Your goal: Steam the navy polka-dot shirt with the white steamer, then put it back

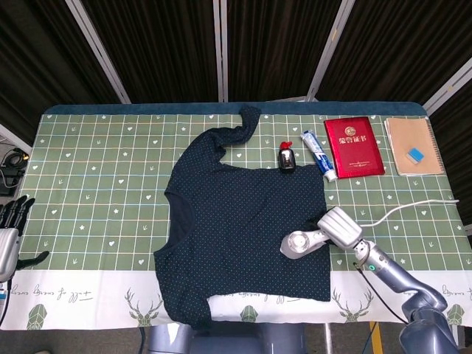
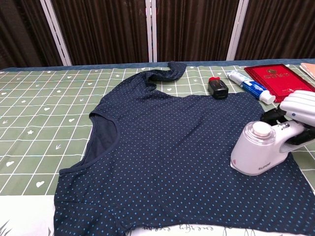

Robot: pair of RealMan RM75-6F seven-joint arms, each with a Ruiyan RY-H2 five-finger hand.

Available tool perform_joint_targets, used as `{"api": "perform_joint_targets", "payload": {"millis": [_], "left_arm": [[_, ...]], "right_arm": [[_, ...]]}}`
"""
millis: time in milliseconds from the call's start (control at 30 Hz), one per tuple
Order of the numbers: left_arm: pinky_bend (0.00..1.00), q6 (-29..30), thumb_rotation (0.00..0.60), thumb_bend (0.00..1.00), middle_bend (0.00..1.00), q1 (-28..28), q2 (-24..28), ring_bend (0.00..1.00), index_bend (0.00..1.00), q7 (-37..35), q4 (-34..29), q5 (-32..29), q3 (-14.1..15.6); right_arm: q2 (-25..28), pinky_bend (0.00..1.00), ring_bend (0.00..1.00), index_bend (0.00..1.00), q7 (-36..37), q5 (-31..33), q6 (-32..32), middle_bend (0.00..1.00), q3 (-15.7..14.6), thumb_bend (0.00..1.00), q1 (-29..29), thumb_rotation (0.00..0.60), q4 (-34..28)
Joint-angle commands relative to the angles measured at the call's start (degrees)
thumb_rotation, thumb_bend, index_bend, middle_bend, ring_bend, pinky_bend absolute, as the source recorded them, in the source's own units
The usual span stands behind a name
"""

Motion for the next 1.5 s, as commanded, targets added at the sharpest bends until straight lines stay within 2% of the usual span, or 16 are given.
{"api": "perform_joint_targets", "payload": {"millis": [33, 367, 867, 1233, 1500], "left_arm": [[0.0, 0.05, 0.6, 0.0, 0.0, 0.02, 0.03, 0.0, 0.0, -0.03, -0.03, 0.03, -0.01], [0.0, -0.01, 0.6, 0.0, 0.0, 0.01, 0.2, 0.0, 0.0, -0.42, -0.09, 0.14, 0.02], [0.0, -0.19, 0.6, 0.0, 0.0, -0.04, 0.4, 0.0, 0.0, -0.84, 0.07, 0.0, -0.05], [0.0, -0.17, 0.6, 0.0, 0.0, 0.0, 0.49, 0.0, 0.0, -1.05, 0.24, -0.13, -0.1], [0.0, -0.14, 0.6, 0.0, 0.0, -0.01, 0.3, 0.0, 0.0, -0.68, 0.25, -0.11, -0.04]], "right_arm": [[0.2, 0.98, 0.73, 0.92, 0.54, 1.35, -1.65, 0.74, 1.18, 0.71, -0.02, 0.6, -0.18], [-1.86, 0.98, 0.73, 0.92, -0.91, -1.68, 3.3, 0.74, -1.24, 0.71, 1.62, 0.6, -2.19], [-5.26, 0.98, 0.73, 0.92, -5.34, -4.8, 6.37, 0.74, -3.4, 0.71, 4.66, 0.6, -4.69], [-5.56, 0.98, 0.73, 0.92, -6.04, -4.7, 6.2, 0.74, -3.29, 0.71, 4.82, 0.6, -5.06], [-3.0, 0.98, 0.73, 0.92, -4.41, -3.2, 4.81, 0.74, -2.57, 0.71, 2.56, 0.6, -2.89]]}}
